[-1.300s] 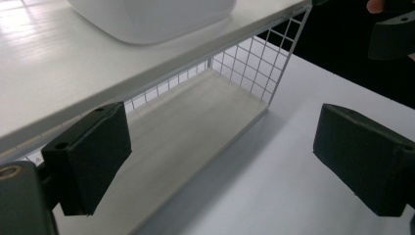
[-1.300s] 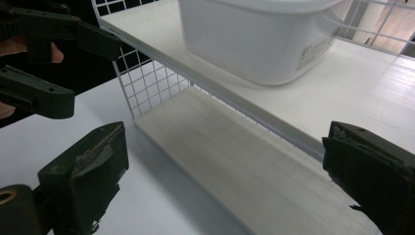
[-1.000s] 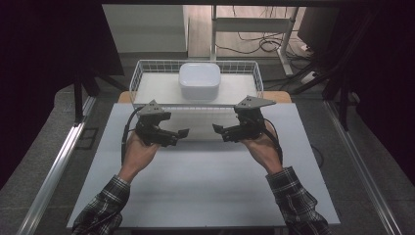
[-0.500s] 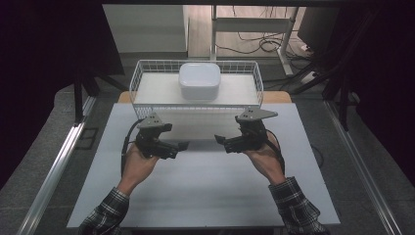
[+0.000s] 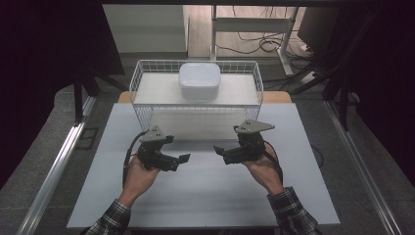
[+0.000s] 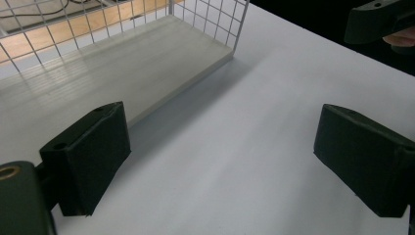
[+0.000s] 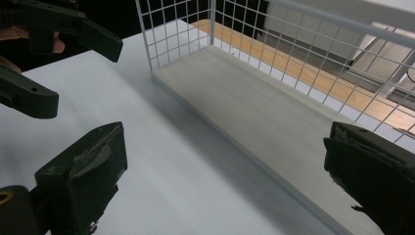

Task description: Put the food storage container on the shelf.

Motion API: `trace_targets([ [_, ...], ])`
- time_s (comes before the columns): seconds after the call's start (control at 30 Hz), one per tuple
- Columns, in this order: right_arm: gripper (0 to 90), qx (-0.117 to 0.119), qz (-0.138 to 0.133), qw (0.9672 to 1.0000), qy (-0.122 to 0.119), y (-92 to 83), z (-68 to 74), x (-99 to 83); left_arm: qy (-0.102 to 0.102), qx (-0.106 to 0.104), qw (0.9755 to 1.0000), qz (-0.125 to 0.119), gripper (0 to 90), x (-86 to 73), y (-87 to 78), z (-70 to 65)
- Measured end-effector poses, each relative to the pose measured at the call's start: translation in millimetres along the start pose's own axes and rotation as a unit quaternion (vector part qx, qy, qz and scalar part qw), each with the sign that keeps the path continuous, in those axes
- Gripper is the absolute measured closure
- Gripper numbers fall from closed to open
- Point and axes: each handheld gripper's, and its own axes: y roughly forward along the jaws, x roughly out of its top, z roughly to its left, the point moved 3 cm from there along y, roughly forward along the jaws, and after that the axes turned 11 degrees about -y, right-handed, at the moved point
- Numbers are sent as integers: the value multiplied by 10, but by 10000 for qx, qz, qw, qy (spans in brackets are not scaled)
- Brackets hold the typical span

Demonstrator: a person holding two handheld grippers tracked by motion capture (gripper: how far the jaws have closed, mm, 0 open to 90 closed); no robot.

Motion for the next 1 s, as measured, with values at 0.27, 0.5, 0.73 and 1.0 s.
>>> trace_targets([
  [0.27, 19, 65, 25, 10000, 62, 42, 78, -140, -60, 0, 10000, 29, 64, -199, 54, 11],
  [0.5, 18, 105, 125, 9999, 12, 64, 155, -278, -13, -40, 9999, 95, 63, -306, 64, 24],
  [0.73, 18, 146, 192, 9997, 102, 36, 197, -390, -52, -43, 9998, 185, 62, -418, 89, 6],
  [1.0, 18, 129, 232, 9996, 101, -26, 229, -465, -91, 0, 9998, 200, 62, -527, 77, -19],
])
